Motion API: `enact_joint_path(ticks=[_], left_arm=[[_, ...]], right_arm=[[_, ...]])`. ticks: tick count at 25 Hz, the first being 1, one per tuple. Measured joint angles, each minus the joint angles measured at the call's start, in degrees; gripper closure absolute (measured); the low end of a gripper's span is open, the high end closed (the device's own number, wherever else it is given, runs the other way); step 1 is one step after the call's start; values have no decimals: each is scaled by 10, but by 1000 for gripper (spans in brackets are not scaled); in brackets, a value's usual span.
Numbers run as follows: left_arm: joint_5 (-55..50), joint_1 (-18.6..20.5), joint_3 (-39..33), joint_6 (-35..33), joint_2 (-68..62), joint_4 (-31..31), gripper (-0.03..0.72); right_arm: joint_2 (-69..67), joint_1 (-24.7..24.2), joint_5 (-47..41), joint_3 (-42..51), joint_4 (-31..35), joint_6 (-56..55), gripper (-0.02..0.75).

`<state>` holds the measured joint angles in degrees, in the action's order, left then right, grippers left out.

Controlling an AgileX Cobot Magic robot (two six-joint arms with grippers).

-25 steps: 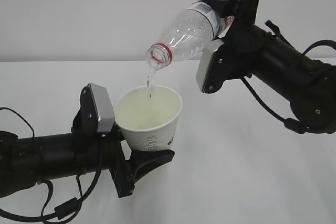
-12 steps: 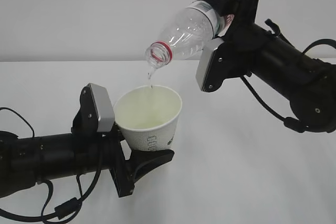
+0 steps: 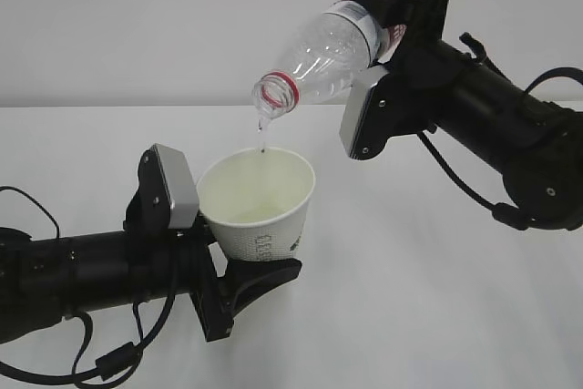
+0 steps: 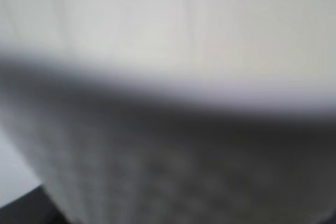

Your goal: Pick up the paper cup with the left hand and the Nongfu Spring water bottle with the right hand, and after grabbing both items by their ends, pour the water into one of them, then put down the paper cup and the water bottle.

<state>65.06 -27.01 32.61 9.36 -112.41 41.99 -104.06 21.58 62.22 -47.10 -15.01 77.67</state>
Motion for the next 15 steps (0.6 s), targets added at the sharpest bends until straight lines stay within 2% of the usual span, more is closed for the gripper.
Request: enact_joint_path(ticks=[15], left_arm=[[-1, 0, 0, 0, 0, -1, 178]], right_arm=[[0, 0, 0, 0, 0, 0, 214]])
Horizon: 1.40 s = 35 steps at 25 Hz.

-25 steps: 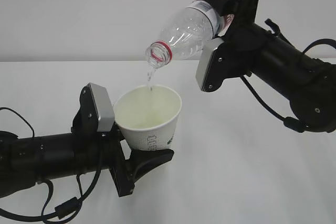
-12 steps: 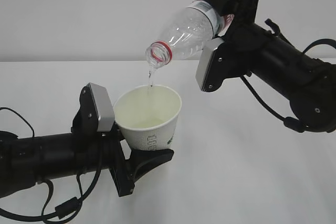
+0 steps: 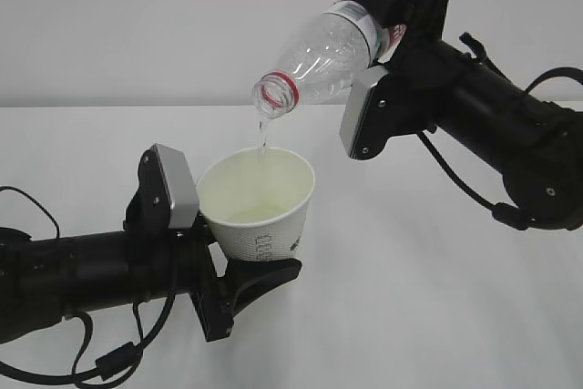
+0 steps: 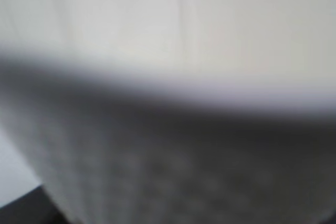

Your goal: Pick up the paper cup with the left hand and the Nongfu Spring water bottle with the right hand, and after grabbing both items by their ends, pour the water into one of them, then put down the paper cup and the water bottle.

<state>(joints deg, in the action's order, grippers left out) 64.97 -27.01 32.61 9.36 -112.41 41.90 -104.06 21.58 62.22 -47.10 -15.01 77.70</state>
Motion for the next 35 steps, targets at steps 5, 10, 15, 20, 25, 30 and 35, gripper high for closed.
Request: enact_joint_path(ticks=[5, 10, 15, 20, 25, 30, 35], left_arm=[[0, 0, 0, 0, 0, 0, 178], [0, 0, 0, 0, 0, 0, 178], [0, 0, 0, 0, 0, 0, 178], [0, 0, 0, 0, 0, 0, 178], [0, 0, 0, 0, 0, 0, 178], [0, 0, 0, 0, 0, 0, 178], [0, 0, 0, 0, 0, 7, 178]], right_arm=[[0, 0, 1, 0, 0, 0, 214], [0, 0, 4, 0, 0, 0, 214], [0, 0, 5, 0, 0, 0, 214], [0, 0, 7, 0, 0, 0, 214], [0, 0, 8, 0, 0, 0, 214], [0, 0, 8, 0, 0, 0, 214], [0, 0, 8, 0, 0, 0, 214]])
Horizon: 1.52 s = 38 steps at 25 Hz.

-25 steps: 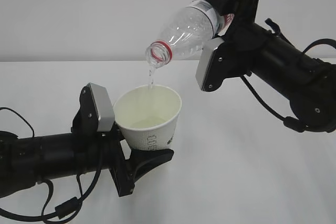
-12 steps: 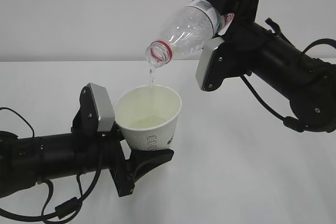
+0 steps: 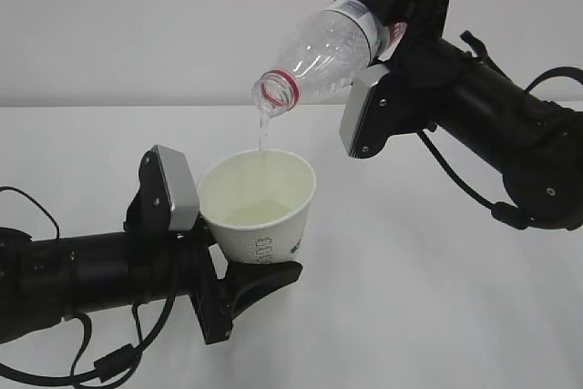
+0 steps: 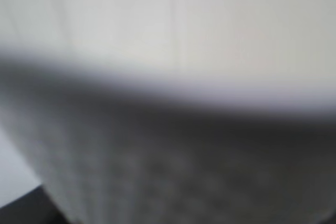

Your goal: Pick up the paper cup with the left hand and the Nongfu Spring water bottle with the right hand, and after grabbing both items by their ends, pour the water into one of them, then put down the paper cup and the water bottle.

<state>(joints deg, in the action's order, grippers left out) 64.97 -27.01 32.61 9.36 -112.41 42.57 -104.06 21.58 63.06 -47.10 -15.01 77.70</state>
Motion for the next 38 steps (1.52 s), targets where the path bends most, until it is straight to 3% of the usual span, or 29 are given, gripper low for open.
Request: enact_joint_path(ticks=[38], left_arm=[[0, 0, 0, 0, 0, 11, 178]], right_arm=[[0, 22, 2, 0, 13, 1, 214]])
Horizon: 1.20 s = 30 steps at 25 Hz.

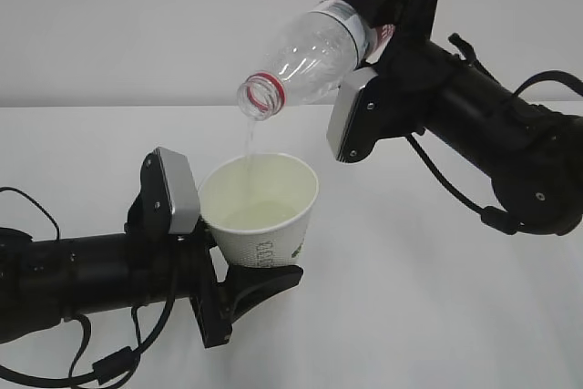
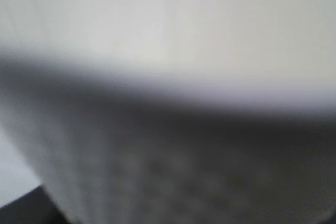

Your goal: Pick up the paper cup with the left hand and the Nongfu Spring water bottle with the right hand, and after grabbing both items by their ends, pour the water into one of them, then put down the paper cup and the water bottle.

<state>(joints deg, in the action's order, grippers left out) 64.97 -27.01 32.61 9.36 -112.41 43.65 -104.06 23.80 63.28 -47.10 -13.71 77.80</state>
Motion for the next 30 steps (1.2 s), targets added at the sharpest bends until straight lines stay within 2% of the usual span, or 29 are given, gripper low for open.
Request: enact_joint_path(ticks=[30], left_arm=[[-2, 0, 0, 0, 0, 0, 178]], right_arm=[[0, 0, 0, 0, 14, 30, 214]])
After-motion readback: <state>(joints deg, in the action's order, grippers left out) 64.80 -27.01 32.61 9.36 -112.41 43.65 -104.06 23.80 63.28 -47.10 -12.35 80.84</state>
